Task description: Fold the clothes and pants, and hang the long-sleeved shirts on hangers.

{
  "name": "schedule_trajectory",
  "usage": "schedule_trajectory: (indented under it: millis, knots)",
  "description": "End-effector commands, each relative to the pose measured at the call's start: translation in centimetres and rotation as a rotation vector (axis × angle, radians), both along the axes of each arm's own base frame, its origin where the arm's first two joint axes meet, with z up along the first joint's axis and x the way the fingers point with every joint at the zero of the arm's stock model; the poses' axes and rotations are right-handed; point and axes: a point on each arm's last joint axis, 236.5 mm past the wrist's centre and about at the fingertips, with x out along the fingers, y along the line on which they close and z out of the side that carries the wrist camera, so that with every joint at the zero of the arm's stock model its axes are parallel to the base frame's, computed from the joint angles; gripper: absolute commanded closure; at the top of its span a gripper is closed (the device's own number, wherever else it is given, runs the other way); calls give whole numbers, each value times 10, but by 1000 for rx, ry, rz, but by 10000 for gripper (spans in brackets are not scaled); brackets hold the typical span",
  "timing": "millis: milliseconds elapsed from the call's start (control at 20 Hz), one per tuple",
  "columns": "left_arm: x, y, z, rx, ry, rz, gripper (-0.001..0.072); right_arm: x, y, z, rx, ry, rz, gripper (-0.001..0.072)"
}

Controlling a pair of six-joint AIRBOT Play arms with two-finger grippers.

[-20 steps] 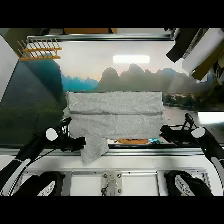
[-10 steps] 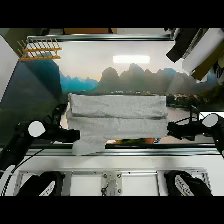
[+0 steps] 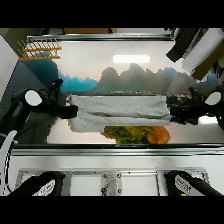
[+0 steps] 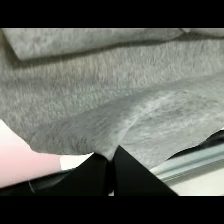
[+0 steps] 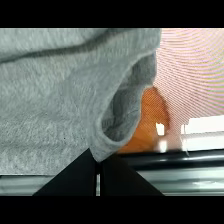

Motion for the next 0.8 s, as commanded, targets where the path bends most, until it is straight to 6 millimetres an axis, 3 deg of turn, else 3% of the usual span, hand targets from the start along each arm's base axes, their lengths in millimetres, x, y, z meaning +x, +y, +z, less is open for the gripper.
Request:
schedule_trajectory:
  millis: [0,200,300,350,400,450,600,750]
  knots:
    - [43,-2,-6,-9,-9,-23,699,46,1,-4,-9,-36,-9,697]
    - [84,-5,-23,-9,-4,-15,699,102,2,-5,-17,-160,-51,696]
    - [100,-7,-32,-9,6,-16,698,132,9,4,24,-275,-105,678]
    - [110,-8,-35,-10,2,-14,656,146,11,10,49,-333,-140,560]
    - [119,-9,-35,-12,-10,-11,338,160,12,18,70,-392,-165,309]
    - [130,-9,-31,-18,-26,11,84,172,11,27,79,-451,-186,89]
    - [155,-9,-3,-44,-95,67,81,179,-2,37,79,-490,-197,69]
    - [153,-13,18,-50,-140,60,101,146,-29,17,67,-372,-99,59]
